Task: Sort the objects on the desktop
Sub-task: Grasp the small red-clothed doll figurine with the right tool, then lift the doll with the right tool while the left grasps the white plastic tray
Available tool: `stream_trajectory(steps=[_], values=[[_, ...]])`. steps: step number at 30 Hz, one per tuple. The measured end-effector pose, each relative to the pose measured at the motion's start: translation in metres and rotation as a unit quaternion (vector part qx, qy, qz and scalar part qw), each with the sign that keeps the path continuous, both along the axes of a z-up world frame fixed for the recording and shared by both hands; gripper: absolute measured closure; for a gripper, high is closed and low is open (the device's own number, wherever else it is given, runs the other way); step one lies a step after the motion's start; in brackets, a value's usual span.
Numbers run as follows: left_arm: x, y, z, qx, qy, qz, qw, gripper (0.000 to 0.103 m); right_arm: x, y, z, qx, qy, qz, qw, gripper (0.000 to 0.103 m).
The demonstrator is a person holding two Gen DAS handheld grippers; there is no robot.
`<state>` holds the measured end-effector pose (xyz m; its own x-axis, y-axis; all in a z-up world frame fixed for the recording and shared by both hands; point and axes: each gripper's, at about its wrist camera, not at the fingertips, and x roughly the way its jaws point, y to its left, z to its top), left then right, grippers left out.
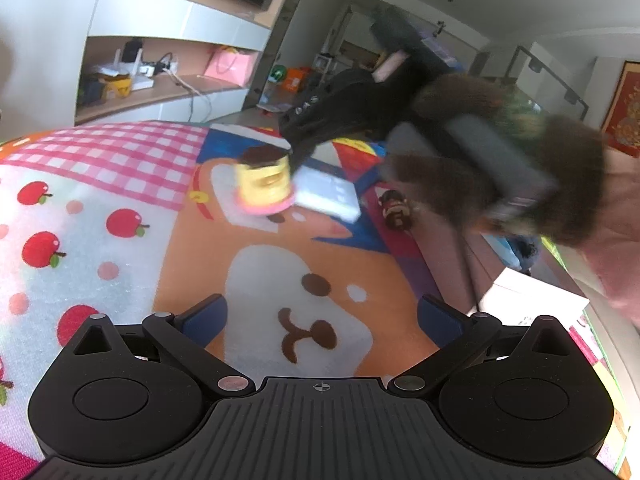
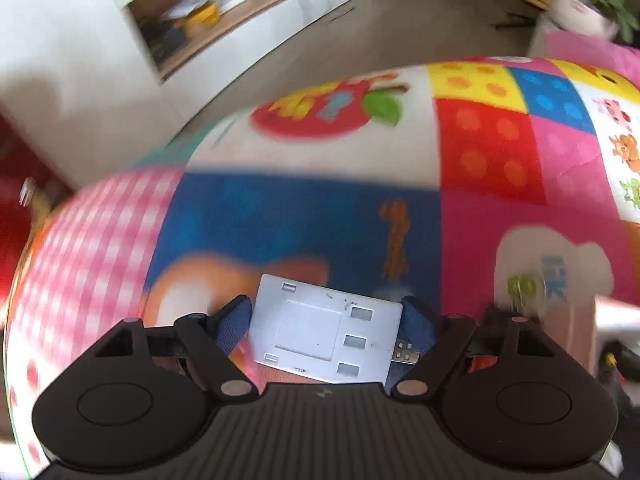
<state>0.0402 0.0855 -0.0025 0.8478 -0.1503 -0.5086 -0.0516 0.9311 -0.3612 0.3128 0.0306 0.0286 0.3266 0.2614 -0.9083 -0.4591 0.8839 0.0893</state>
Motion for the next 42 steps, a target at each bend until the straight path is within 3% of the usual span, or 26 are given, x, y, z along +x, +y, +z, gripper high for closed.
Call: stream_trajectory(steps=[3,5,8,11,14,19,22,25,31,37,42], values=[[0.001,-0.006,0.0,0.007,0.001,-0.014,0.9999,0.0,-0.034,-0.018,0.016,0.025,0.054,0.094,0.994,0.021],[0.0,-0.008,0.0,0.006,0.0,-0.02,0.9998,0.0,-0.047,-0.033,0.039,0.044,0.029,0.116,0.992,0.019],[0.001,-0.009,0.0,0.004,0.0,-0.021,0.9998,0.0,-0.038,-0.046,0.056,0.001,-0.035,0.073,0.997,0.023],[0.001,-0.008,-0.001,-0.003,0.005,-0.018,0.9998,0.0,-0.009,-0.054,0.041,-0.055,-0.027,0.017,0.998,0.052],[0.001,-0.006,-0.002,-0.007,0.005,-0.018,0.9998,0.0,0.005,-0.052,0.02,-0.105,-0.039,-0.012,0.994,0.059],[0.0,-0.001,-0.003,-0.017,0.005,-0.018,0.9997,0.0,0.001,-0.029,0.004,-0.191,-0.088,0.004,0.978,0.057],[-0.001,0.003,-0.004,-0.026,0.006,-0.016,0.9995,0.0,-0.009,-0.023,-0.002,-0.224,-0.118,0.024,0.967,0.065],[-0.001,0.003,-0.003,-0.026,0.006,-0.016,0.9995,0.0,-0.017,-0.028,0.008,-0.198,-0.111,0.021,0.974,0.076],[0.0,0.004,-0.003,-0.03,0.005,-0.017,0.9994,0.0,-0.051,-0.05,0.05,-0.111,-0.1,0.016,0.989,0.076],[0.0,0.002,-0.003,-0.027,0.004,-0.021,0.9994,0.0,-0.144,-0.117,0.108,0.024,-0.098,0.033,0.994,0.076],[0.001,-0.006,0.001,-0.007,0.0,-0.028,0.9996,0.0,-0.224,-0.194,0.107,0.057,-0.123,0.006,0.991,0.076]])
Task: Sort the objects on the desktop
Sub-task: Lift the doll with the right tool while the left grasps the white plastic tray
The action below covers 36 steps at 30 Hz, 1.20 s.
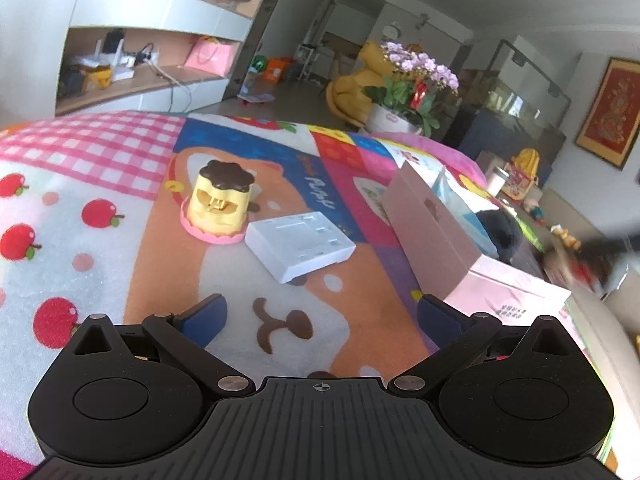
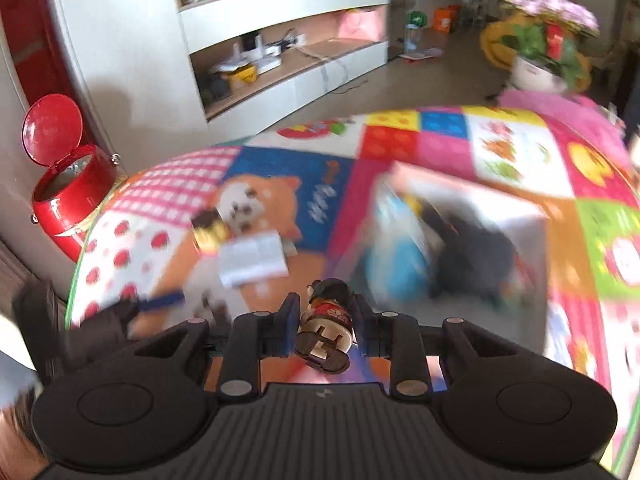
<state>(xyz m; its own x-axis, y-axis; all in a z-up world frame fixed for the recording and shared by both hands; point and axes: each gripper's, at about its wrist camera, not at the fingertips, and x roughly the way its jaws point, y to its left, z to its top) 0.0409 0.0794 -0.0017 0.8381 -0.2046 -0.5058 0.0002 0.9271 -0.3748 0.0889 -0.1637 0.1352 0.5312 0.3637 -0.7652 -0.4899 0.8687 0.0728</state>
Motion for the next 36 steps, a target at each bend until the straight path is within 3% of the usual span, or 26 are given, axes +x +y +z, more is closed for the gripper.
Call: stream_trajectory(steps=[5,8,10,12,15,18,20,23,25,29,36], values=[[-0.002,-0.019,0.01,0.018,0.006,-0.026,0.9995,0.0,-0.028,-0.062,-0.044,0.009,-0.001,-0.07,0.998,0.076],[-0.001,-0.035,0.016,0.066,0.001,-0.04,0.997,0.0,-0.034,-0.084,-0.068,0.028,-0.004,-0.1,0.995,0.074],[0.005,-0.041,0.02,0.105,-0.005,-0.04,0.9937,0.0,-0.042,-0.091,-0.076,0.042,-0.02,-0.113,0.993,0.061],[0.019,-0.043,0.02,0.134,0.003,-0.034,0.9904,0.0,-0.052,-0.097,-0.081,0.06,-0.049,-0.127,0.989,0.037],[0.047,-0.042,0.014,0.149,0.037,-0.012,0.9881,0.0,-0.07,-0.099,-0.087,0.066,-0.095,-0.143,0.983,0.021],[0.074,-0.04,0.007,0.112,0.072,0.011,0.9911,0.0,-0.087,-0.093,-0.096,0.039,-0.14,-0.153,0.978,0.015],[0.086,-0.045,0.005,0.123,0.074,0.031,0.9891,0.0,-0.096,-0.09,-0.101,0.023,-0.163,-0.156,0.974,0.013],[0.104,-0.051,0.001,0.132,0.079,0.046,0.987,0.0,-0.107,-0.091,-0.108,0.019,-0.182,-0.162,0.97,0.001],[0.116,-0.055,-0.001,0.143,0.084,0.045,0.9851,0.0,-0.114,-0.091,-0.11,0.024,-0.193,-0.161,0.968,0.0],[0.134,-0.065,-0.006,0.2,0.091,0.037,0.9748,0.0,-0.117,-0.089,-0.117,0.013,-0.205,-0.162,0.965,0.0],[0.126,-0.073,0.0,0.255,0.073,0.014,0.9642,0.005,-0.116,-0.091,-0.121,0.019,-0.196,-0.164,0.967,0.0]])
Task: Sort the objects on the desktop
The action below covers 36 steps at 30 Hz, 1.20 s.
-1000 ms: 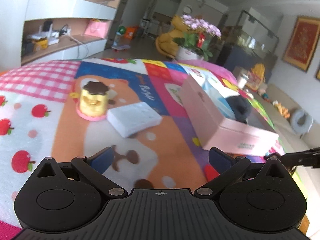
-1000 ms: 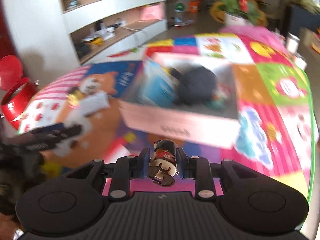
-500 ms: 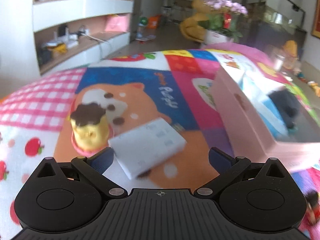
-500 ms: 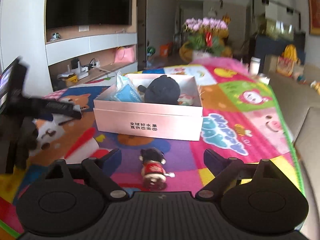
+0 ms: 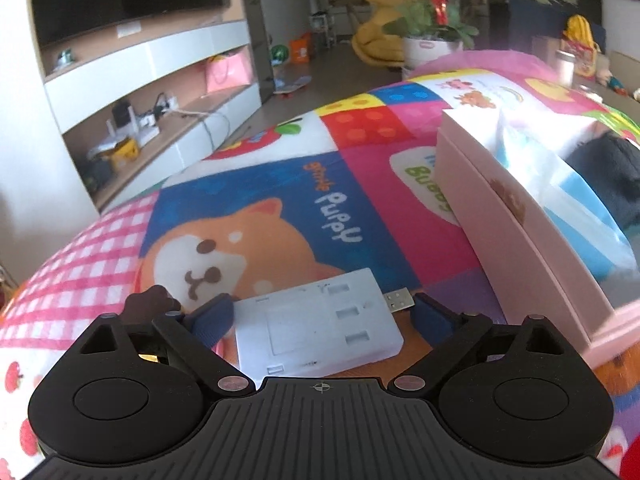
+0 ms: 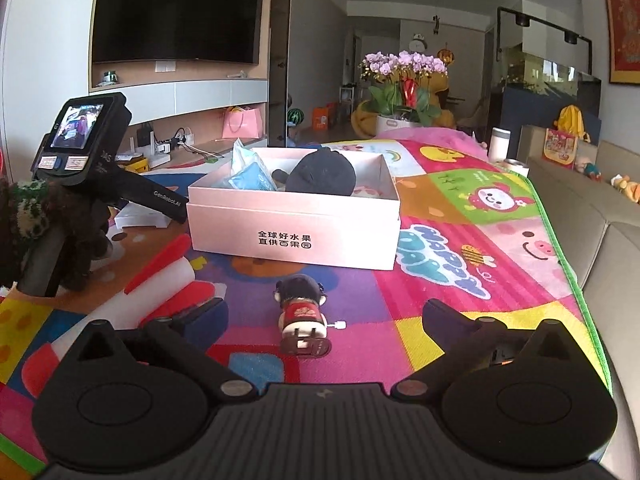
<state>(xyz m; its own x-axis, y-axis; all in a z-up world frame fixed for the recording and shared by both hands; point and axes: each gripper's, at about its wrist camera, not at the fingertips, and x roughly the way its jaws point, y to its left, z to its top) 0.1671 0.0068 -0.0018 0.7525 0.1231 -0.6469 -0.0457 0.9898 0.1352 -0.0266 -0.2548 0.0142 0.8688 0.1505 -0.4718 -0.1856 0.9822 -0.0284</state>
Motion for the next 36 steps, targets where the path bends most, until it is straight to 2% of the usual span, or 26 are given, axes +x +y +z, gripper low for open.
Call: stream_trajectory(steps=[3,8,15,18,20,23,26,28,30,31,32,35,36], values=[[-0.012,0.001,0.005,0.001,-0.007,-0.009,0.9999,0.005,0.0,0.001,0.001,-0.002,-0.001,0.001,1.0,0.0],[-0.048,0.005,0.013,-0.032,-0.006,-0.037,0.9988,0.005,-0.001,0.007,0.004,-0.014,-0.003,0.007,1.0,0.0],[-0.131,0.003,0.013,-0.085,0.006,-0.107,0.9905,0.005,0.0,0.016,0.0,-0.026,0.01,0.012,1.0,0.0],[-0.15,0.005,0.009,-0.107,0.021,-0.132,0.9852,0.005,0.004,0.018,-0.003,-0.021,0.022,0.013,0.999,0.0],[-0.153,0.01,0.012,-0.119,0.016,-0.14,0.9828,0.003,0.007,0.019,-0.004,-0.017,0.029,0.01,0.999,0.0],[-0.14,0.026,0.024,-0.118,-0.022,-0.103,0.9875,0.003,0.011,0.017,-0.006,-0.011,0.036,0.004,0.999,0.0],[-0.111,0.045,0.03,-0.097,-0.067,-0.02,0.9928,0.003,0.011,0.015,-0.008,-0.003,0.041,-0.004,0.999,0.0],[-0.079,0.055,0.026,-0.059,-0.074,0.044,0.9945,0.003,0.014,0.013,-0.01,0.003,0.05,-0.007,0.999,0.0],[-0.052,0.064,0.019,-0.048,-0.068,0.072,0.9939,0.004,0.016,0.011,-0.011,0.007,0.059,-0.013,0.998,0.0],[-0.038,0.067,0.015,-0.042,-0.059,0.079,0.9942,0.011,0.017,0.01,-0.012,0.011,0.061,-0.015,0.998,0.0],[-0.029,0.069,0.012,-0.035,-0.051,0.083,0.9946,0.029,0.017,0.009,-0.012,0.015,0.063,-0.017,0.998,0.0],[-0.016,0.072,0.007,-0.027,-0.036,0.076,0.9961,0.057,0.017,0.004,-0.013,0.029,0.067,-0.024,0.997,0.0],[-0.017,0.072,0.008,-0.029,-0.037,0.073,0.9962,0.057,0.018,0.002,-0.013,0.035,0.068,-0.026,0.997,0.0]])
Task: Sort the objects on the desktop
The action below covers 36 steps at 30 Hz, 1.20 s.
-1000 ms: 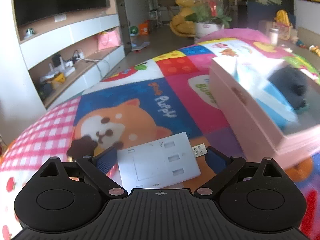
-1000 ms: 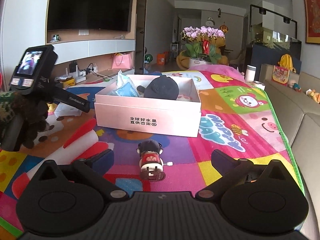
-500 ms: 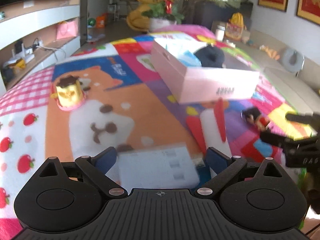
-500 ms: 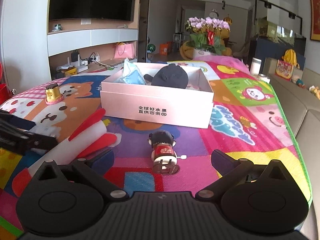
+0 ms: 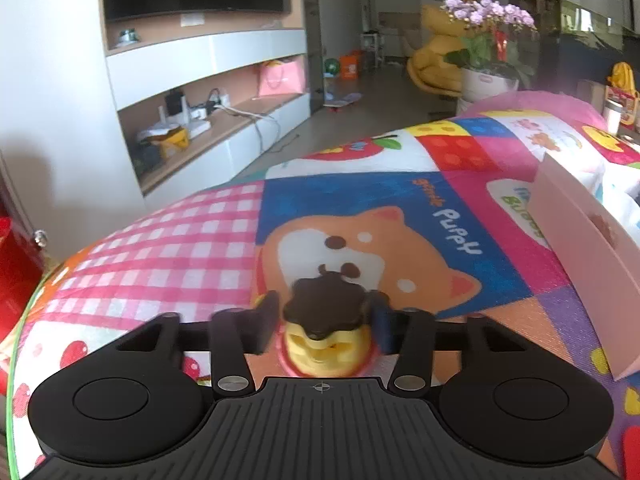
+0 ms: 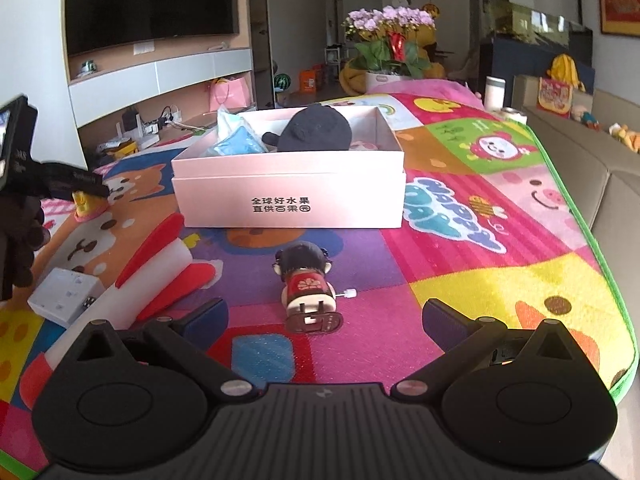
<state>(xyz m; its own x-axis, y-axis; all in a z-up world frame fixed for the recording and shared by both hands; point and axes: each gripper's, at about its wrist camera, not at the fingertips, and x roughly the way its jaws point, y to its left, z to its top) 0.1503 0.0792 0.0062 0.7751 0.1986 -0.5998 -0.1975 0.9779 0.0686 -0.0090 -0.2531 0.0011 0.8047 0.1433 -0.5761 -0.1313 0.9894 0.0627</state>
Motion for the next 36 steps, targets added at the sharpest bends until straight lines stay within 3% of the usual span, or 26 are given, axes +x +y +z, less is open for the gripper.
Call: stream_trajectory(steps=[3,6,11,13,15,16,19,20,22,25,30,32,34,36], values=[[-0.028,-0.007,0.015,-0.017,-0.035,-0.014,0.9991,0.058,0.003,-0.005,-0.001,0.013,0.008,-0.005,1.0,0.0],[-0.073,-0.03,0.04,-0.072,-0.06,-0.085,0.992,0.058,0.005,-0.008,-0.002,0.023,0.015,-0.007,1.0,0.0],[-0.135,-0.098,0.056,-0.093,-0.068,-0.246,0.9623,0.058,0.005,-0.018,0.001,0.043,0.009,-0.034,0.998,0.0],[-0.15,-0.122,0.046,-0.107,-0.05,-0.292,0.9492,0.058,0.002,-0.025,0.004,0.028,-0.007,-0.051,0.998,0.0],[-0.155,-0.142,0.031,-0.112,-0.029,-0.317,0.9413,0.054,-0.003,-0.031,0.01,0.005,-0.025,-0.07,0.997,0.0],[-0.156,-0.151,0.022,-0.105,-0.022,-0.323,0.9403,0.052,-0.004,-0.036,0.012,0.003,-0.029,-0.077,0.997,0.0],[-0.159,-0.163,0.011,-0.11,-0.007,-0.345,0.9323,0.018,-0.005,-0.048,0.018,0.013,-0.026,-0.09,0.995,0.0],[-0.162,-0.165,0.012,-0.109,-0.011,-0.35,0.9305,0.013,-0.006,-0.05,0.018,0.015,-0.022,-0.091,0.996,0.0],[-0.165,-0.163,0.014,-0.09,-0.024,-0.349,0.9324,0.008,-0.008,-0.049,0.015,0.013,-0.014,-0.086,0.996,0.0],[-0.17,-0.15,0.014,-0.069,-0.029,-0.328,0.9418,0.007,-0.009,-0.041,0.007,0.009,0.001,-0.074,0.997,0.0],[-0.173,-0.106,0.009,-0.091,-0.016,-0.258,0.9617,0.005,-0.008,-0.024,0.001,0.018,0.029,-0.036,0.999,0.0],[-0.172,-0.089,0.006,-0.091,-0.013,-0.221,0.971,0.003,-0.006,-0.02,-0.003,0.031,0.054,-0.016,0.998,0.0],[-0.17,-0.075,0.001,-0.083,-0.005,-0.181,0.98,0.003,-0.007,-0.016,-0.004,0.023,0.051,-0.018,0.998,0.0],[-0.165,-0.067,-0.004,-0.084,0.01,-0.164,0.9828,0.003,-0.007,-0.012,-0.005,0.012,0.052,-0.02,0.998,0.0]])
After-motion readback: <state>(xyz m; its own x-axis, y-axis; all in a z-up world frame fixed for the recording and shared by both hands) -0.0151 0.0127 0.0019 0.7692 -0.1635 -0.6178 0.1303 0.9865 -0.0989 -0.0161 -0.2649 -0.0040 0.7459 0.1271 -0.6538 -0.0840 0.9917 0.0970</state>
